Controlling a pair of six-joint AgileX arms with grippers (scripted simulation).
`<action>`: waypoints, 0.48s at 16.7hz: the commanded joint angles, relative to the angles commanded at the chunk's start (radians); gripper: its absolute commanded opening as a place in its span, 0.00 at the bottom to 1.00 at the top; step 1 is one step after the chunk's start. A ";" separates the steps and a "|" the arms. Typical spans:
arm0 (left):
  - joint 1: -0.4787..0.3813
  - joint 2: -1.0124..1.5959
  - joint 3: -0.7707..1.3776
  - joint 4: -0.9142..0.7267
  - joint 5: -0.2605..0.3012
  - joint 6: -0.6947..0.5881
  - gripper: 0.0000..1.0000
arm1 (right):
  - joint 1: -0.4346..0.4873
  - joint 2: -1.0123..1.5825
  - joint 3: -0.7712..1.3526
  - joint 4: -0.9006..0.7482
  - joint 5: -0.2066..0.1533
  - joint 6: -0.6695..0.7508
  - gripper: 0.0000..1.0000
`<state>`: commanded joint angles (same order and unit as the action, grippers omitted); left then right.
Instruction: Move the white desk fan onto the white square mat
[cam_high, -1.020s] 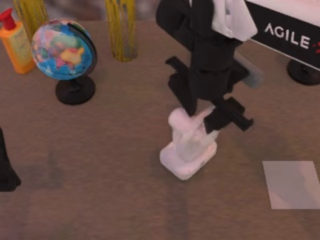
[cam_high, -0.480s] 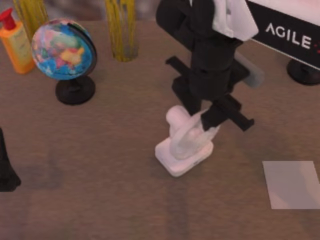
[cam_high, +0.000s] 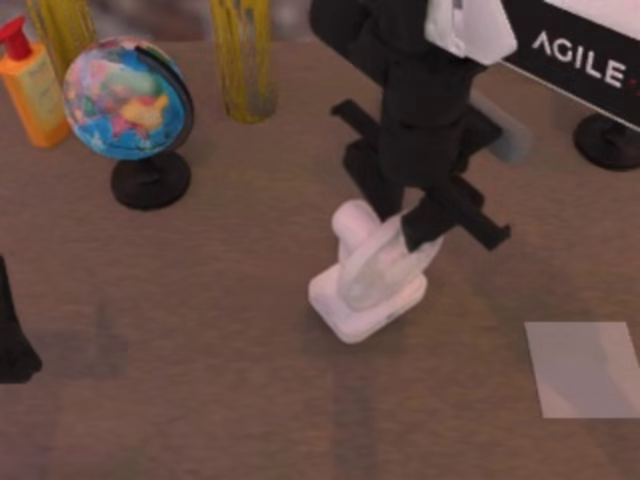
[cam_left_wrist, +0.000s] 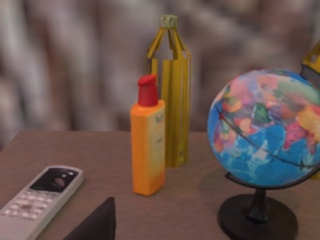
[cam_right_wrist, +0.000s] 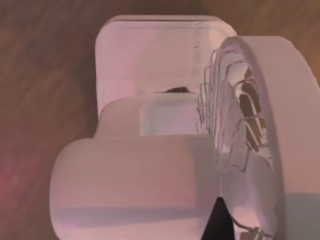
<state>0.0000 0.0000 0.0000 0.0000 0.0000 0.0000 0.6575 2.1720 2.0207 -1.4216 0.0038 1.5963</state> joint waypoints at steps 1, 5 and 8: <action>0.000 0.000 0.000 0.000 0.000 0.000 1.00 | 0.001 0.005 0.042 -0.032 0.000 0.000 0.00; 0.000 0.000 0.000 0.000 0.000 0.000 1.00 | 0.008 0.020 0.170 -0.143 -0.001 -0.007 0.00; 0.000 0.000 0.000 0.000 0.000 0.000 1.00 | 0.008 0.020 0.178 -0.151 -0.001 -0.008 0.00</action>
<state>0.0000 0.0000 0.0000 0.0000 0.0000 0.0000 0.6656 2.1923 2.1986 -1.5723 0.0029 1.5884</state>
